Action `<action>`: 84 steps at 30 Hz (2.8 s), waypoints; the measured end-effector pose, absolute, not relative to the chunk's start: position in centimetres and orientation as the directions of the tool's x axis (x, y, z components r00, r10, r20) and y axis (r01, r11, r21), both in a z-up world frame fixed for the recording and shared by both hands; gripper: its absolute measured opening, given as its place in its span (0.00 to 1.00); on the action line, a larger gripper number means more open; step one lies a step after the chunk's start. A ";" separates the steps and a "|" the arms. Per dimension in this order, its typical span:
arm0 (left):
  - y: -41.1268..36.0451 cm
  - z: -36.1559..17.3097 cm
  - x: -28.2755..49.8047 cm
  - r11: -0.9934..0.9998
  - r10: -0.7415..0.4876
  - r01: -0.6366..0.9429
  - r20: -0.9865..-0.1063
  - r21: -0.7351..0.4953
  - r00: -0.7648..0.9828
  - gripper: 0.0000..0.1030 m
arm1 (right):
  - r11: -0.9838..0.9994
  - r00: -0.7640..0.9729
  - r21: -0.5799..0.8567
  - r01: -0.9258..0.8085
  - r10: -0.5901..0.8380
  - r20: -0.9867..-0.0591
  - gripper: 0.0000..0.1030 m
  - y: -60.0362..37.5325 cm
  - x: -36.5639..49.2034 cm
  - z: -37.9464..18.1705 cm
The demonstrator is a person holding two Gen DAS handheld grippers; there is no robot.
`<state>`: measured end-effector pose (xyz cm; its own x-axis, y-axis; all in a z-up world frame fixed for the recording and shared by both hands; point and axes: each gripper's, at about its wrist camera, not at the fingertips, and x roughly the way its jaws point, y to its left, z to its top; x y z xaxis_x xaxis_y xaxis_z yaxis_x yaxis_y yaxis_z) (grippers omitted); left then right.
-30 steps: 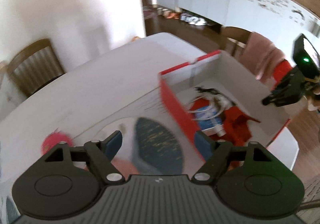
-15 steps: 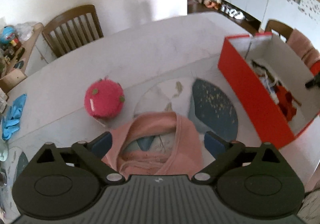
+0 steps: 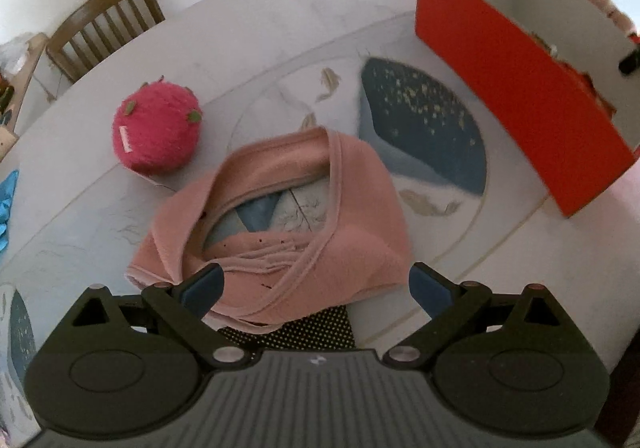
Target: Organize objects
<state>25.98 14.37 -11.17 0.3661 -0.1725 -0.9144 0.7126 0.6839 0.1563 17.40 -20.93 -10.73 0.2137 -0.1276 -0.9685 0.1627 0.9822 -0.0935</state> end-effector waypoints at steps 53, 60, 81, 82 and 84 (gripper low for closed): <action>6.8 9.4 27.8 0.674 -0.478 0.738 -0.755 0.012 0.449 0.11 | 0.991 0.205 -0.091 0.095 -0.109 -0.973 0.07 -20.5 17.4 -11.6; 4.3 7.9 27.1 0.612 -0.474 0.790 -0.791 0.019 0.386 0.11 | 0.991 0.208 -0.090 0.094 -0.108 -0.972 0.07 -20.5 17.4 -11.6; 4.3 -11.9 25.3 0.620 -0.272 0.783 -0.948 -0.041 0.165 0.67 | 0.991 0.206 -0.090 0.099 -0.109 -0.973 0.07 -20.5 17.4 -11.8; 4.2 -12.4 25.3 0.622 -0.272 0.782 -0.950 -0.050 0.155 0.67 | 0.991 0.205 -0.091 0.099 -0.110 -0.973 0.07 -20.5 17.4 -11.8; 3.9 -13.3 25.4 0.629 -0.257 0.776 -0.954 -0.044 0.155 0.67 | 0.991 0.205 -0.091 0.100 -0.110 -0.973 0.07 -20.5 17.4 -11.8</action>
<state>25.38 3.91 -13.28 0.1547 -0.2574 -0.9539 0.7761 0.6291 -0.0439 17.41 -20.48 -11.82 0.2050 -0.1100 -0.9726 0.1002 0.9908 -0.0909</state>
